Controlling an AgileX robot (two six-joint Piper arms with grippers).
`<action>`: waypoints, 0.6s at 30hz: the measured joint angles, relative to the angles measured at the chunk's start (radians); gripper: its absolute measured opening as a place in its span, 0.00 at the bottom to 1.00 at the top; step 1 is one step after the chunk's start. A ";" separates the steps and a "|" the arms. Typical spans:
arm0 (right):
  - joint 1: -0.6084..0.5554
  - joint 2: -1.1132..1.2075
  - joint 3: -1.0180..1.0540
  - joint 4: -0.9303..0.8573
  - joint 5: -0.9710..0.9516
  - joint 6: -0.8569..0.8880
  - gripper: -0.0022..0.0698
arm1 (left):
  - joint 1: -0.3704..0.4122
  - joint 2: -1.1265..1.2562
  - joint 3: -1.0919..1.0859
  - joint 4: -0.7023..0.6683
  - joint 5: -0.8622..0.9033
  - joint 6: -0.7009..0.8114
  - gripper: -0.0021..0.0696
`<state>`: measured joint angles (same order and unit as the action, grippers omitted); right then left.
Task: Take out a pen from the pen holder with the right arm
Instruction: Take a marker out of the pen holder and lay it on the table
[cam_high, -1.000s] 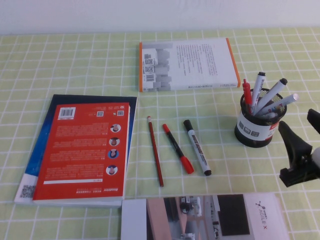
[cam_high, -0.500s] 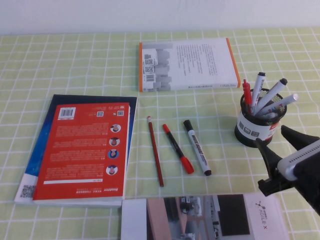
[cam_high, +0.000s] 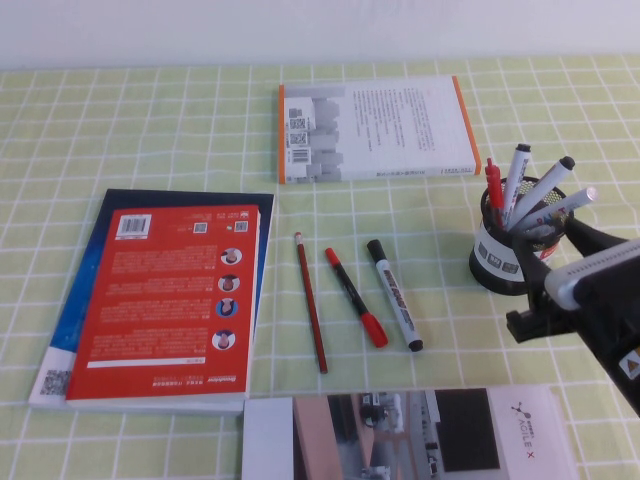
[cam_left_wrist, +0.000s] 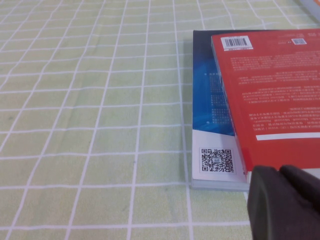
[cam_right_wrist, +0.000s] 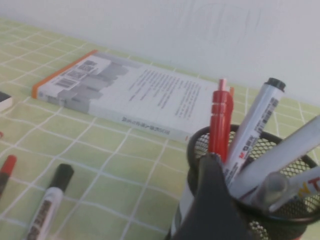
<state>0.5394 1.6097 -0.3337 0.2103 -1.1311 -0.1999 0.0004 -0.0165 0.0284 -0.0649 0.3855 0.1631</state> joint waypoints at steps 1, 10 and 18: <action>-0.006 0.012 -0.012 0.007 0.000 0.000 0.56 | 0.000 0.000 0.000 0.000 0.000 0.000 0.02; -0.011 0.079 -0.081 0.032 0.000 0.000 0.56 | 0.000 0.000 0.000 0.000 0.000 0.000 0.02; -0.011 0.134 -0.123 0.047 0.000 0.000 0.56 | 0.000 0.000 0.000 0.000 0.000 0.000 0.02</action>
<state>0.5283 1.7437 -0.4568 0.2574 -1.1311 -0.1999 0.0004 -0.0165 0.0284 -0.0649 0.3855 0.1631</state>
